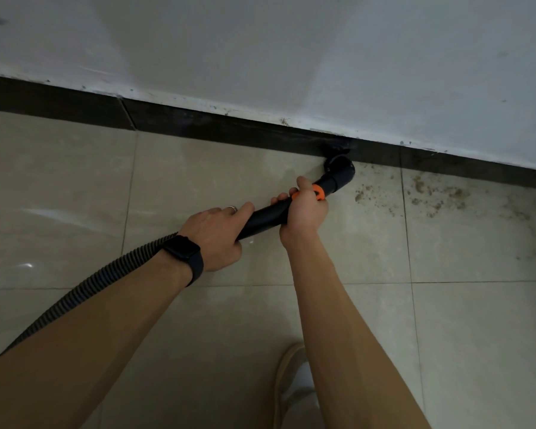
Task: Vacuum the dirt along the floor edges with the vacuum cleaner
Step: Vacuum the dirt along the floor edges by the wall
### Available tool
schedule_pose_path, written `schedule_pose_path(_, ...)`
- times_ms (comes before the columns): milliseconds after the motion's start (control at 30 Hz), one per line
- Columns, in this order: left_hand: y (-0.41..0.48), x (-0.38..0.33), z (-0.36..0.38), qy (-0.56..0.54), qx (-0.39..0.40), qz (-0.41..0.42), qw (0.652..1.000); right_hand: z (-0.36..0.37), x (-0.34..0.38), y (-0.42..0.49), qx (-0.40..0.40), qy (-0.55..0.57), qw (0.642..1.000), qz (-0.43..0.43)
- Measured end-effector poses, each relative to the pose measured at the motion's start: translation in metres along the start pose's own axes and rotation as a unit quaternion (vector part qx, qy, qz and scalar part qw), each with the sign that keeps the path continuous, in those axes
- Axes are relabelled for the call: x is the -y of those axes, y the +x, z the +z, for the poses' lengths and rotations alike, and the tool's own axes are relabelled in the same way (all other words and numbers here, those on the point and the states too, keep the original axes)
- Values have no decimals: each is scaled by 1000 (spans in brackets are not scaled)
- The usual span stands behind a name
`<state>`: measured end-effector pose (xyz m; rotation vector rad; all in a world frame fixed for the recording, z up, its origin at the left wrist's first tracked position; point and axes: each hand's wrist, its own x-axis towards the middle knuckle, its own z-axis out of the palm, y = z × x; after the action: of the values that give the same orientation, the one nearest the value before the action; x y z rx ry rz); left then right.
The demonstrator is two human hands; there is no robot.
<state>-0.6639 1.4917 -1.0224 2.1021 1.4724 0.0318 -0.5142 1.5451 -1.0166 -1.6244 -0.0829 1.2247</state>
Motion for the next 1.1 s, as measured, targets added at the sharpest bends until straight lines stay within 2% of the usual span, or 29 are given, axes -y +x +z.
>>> schedule_pose_path(267, -36, 43, -9, -6, -17, -26, 999, 32, -30, -32, 22, 4, 1000, 17)
schedule_pose_path(467, -77, 71, -14, -22, -29, -80, 996, 57, -56, -68, 38, -21, 998, 37)
schedule_pose_path(667, -146, 109, -20, -45, -27, -168, 984, 90, -102, -121, 115, -64, 989, 75)
schedule_pose_path(833, -214, 136, -45, -86, -12, -242, 966, 117, -137, -186, 180, -84, 969, 147)
schedule_pose_path(967, -280, 141, -93, -60, 19, -317, 946, 133, -137, -267, 226, -137, 939, 219)
schedule_pose_path(1100, -356, 108, -148, -128, -27, -378, 917, 150, -101, -352, 262, -224, 916, 203)
